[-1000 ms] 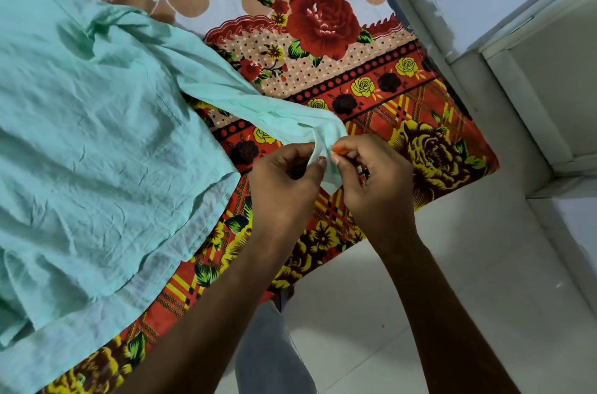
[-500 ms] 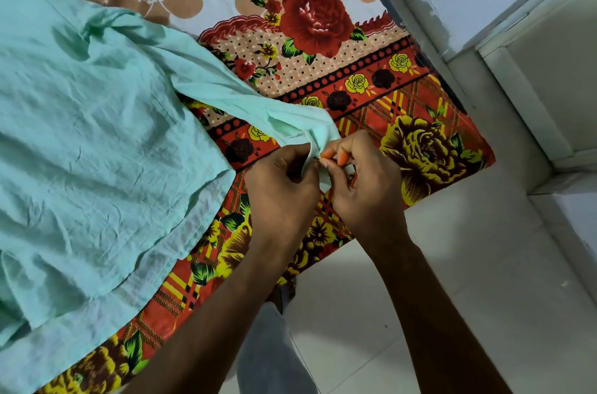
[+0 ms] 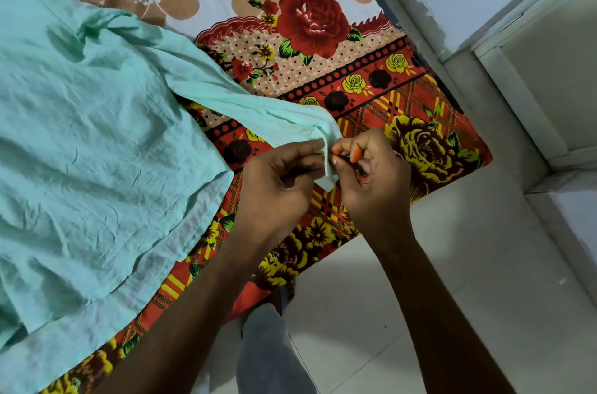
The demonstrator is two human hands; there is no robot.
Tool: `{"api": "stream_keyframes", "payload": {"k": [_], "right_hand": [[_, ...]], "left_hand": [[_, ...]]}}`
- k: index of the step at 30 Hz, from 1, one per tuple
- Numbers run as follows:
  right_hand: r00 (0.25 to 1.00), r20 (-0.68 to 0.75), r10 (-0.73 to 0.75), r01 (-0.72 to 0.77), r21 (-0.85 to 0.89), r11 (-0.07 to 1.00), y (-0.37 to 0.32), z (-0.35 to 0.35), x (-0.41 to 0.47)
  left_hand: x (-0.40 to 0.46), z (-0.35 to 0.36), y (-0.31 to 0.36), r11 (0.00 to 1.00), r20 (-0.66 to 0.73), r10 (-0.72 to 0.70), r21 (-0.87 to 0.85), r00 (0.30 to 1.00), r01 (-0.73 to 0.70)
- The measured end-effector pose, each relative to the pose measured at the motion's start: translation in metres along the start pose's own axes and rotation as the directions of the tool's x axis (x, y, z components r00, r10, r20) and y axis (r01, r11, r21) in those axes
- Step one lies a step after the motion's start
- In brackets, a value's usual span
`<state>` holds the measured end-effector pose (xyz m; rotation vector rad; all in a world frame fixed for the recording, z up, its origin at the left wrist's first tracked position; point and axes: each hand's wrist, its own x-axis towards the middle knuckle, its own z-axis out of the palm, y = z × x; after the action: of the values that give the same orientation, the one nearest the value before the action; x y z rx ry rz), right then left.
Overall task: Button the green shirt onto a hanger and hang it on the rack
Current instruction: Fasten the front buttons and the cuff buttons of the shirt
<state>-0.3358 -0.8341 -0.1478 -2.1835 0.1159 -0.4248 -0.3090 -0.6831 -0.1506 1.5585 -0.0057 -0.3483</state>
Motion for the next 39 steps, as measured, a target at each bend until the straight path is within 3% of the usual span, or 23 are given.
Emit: {"api": "stream_keyframes", "payload": {"k": [10, 18, 21, 23, 25, 28, 30, 34, 39], "right_hand": [[0.986, 0.145, 0.078, -0.1, 0.152, 0.983, -0.01, 0.001, -0.01], [0.986, -0.034, 0.161, -0.155, 0.141, 0.978, -0.008, 0.012, -0.01], [0.972, -0.047, 0.231, -0.224, 0.122, 0.967, -0.008, 0.015, -0.012], [0.978, -0.013, 0.21, -0.209, 0.048, 0.977, -0.003, 0.015, -0.012], [0.981, 0.064, 0.181, -0.17, -0.139, 0.975, 0.006, 0.015, -0.015], [0.944, 0.172, 0.281, -0.176, -0.457, 0.872, 0.02, 0.013, -0.02], [0.947, 0.142, 0.287, -0.173, -0.524, 0.834, 0.02, 0.01, -0.018], [0.995, -0.004, 0.1, -0.086, -0.552, 0.83, 0.005, 0.008, -0.02], [0.988, 0.151, 0.037, 0.043, -0.497, 0.867, -0.032, 0.047, -0.008]], "left_hand": [[0.011, -0.008, -0.001, 0.996, -0.105, 0.038, 0.084, 0.994, -0.029], [0.012, -0.004, -0.002, 1.0, -0.092, 0.011, -0.011, 0.996, -0.012], [0.016, 0.0, -0.001, 0.991, -0.086, -0.11, -0.091, 0.99, 0.102], [0.018, -0.001, -0.005, 0.977, -0.046, -0.201, -0.077, 0.979, 0.197], [0.02, -0.002, -0.013, 0.97, 0.015, -0.233, 0.075, 0.972, 0.231], [0.021, -0.003, -0.02, 0.936, 0.073, -0.255, 0.27, 0.964, 0.227], [0.023, -0.006, -0.02, 0.934, 0.056, -0.235, 0.289, 0.97, 0.21], [0.018, -0.02, -0.012, 0.946, -0.046, -0.098, 0.304, 0.994, 0.108], [0.011, -0.059, 0.002, 0.889, -0.127, 0.096, 0.458, 0.987, -0.027]]}}
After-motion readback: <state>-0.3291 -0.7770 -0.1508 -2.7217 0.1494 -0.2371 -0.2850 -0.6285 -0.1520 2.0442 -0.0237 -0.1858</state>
